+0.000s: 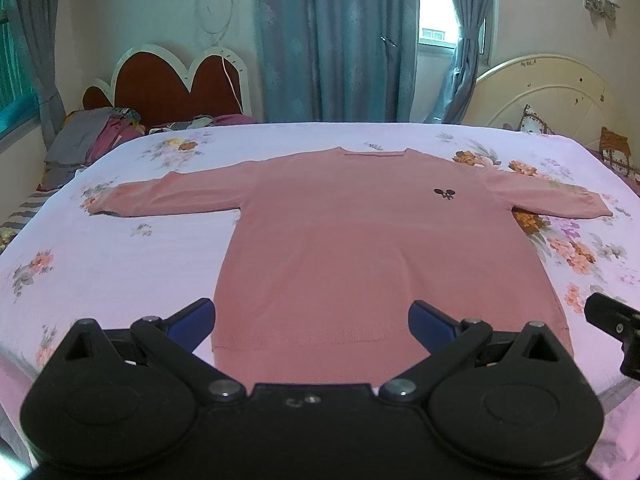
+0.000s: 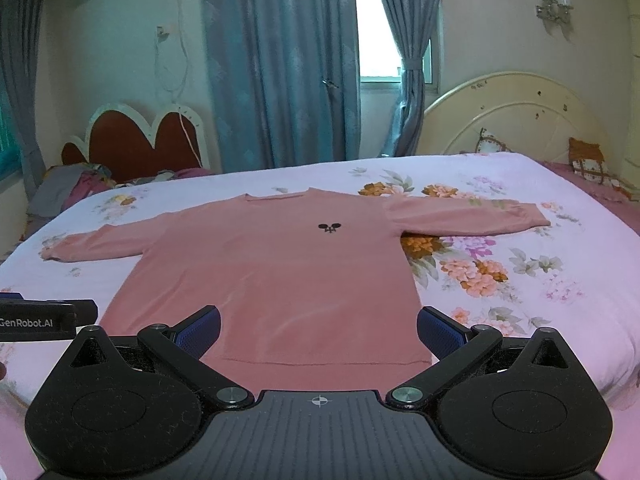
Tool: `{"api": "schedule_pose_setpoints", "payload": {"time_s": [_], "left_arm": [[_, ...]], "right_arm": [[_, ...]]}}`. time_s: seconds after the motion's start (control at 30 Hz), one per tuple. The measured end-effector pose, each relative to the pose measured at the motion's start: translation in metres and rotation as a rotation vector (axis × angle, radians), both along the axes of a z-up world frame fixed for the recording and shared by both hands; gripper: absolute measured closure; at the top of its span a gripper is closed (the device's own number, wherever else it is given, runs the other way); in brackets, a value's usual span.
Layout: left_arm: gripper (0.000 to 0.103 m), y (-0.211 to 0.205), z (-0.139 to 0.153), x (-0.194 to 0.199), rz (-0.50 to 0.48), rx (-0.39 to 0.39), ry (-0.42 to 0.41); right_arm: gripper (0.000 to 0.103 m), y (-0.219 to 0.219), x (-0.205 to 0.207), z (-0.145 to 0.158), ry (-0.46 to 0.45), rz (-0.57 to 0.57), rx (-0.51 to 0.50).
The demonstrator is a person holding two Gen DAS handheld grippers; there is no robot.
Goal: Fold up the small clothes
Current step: 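Move the right tool to the sleeve cuff nearest it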
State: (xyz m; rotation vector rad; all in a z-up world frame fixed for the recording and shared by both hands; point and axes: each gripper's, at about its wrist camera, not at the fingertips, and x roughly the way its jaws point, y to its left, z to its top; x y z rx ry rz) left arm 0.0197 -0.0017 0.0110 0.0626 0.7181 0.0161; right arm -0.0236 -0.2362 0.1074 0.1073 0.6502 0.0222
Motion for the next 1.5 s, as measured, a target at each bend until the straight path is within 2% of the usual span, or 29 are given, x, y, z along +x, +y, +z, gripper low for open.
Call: {"api": "schedule_pose_setpoints", "payload": {"time_s": [0.63, 1.1, 1.4, 1.5], "left_arm": [[0.000, 0.008, -0.016, 0.102, -0.053, -0.022, 0.027], [0.000, 0.035, -0.032, 0.184, -0.124, -0.065, 0.035], [0.000, 0.025, -0.041, 0.220, -0.132, -0.054, 0.047], [0.000, 0.016, -0.043, 0.231, -0.136, -0.050, 0.044]], "right_arm": [[0.000, -0.004, 0.087, -0.016, 0.028, -0.093, -0.002], [0.000, 0.007, 0.158, -0.023, 0.018, -0.199, -0.033], [0.000, -0.017, 0.189, -0.031, 0.021, -0.233, -0.053], [0.000, -0.036, 0.199, -0.037, 0.015, -0.231, -0.027]]}}
